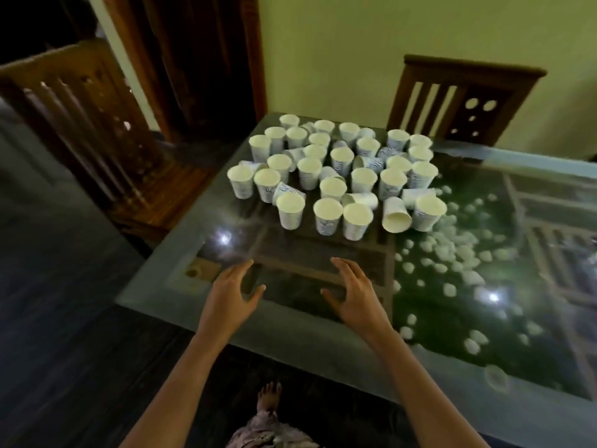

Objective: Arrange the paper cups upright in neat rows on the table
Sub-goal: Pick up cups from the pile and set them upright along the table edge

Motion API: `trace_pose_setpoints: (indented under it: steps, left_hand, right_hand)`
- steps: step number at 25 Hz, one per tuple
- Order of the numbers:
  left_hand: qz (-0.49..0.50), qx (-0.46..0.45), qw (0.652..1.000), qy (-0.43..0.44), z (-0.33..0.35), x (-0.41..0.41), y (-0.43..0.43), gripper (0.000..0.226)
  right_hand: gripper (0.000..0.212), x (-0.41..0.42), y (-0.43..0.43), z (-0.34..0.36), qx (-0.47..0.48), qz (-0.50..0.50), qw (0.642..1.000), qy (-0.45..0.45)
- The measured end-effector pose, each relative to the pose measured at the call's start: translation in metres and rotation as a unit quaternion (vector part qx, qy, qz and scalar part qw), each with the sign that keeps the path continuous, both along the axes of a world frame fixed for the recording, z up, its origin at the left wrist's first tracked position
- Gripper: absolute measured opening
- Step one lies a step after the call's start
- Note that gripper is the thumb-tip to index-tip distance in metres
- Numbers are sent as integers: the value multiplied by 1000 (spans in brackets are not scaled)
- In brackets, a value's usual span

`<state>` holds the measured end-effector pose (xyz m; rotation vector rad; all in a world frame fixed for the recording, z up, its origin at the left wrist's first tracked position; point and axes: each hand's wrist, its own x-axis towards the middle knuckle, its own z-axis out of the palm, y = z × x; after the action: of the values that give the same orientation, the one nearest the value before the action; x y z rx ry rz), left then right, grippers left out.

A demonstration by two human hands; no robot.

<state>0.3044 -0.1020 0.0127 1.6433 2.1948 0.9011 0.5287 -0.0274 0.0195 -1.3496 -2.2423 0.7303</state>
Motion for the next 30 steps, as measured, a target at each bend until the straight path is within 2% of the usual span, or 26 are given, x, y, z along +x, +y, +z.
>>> trace_pose_setpoints:
  steps: [7,11,16,26,30]
  left_hand:
    - [-22,-9,1000,-16,-2,-94,80,55]
    - [-59,-27,997,-30,-13,-118,116,56]
    - [-93,-64,993,-39,-29,-120,162,59]
    - [-118,-67,988,-69,-45,-114,241,54]
    - [-123,-56,988,-79,-50,-111,256,49]
  right_hand:
    - [67,-95,64,-10,-57,-46,997,22]
    - [68,-132,83,-18,-81,-90,992,35]
    - [77,-153,112,-31,-110,-181,976,58]
    - [95,-175,159,-50,-136,-239,954,118]
    - [88,-181,168,-53,-119,-257,946,159]
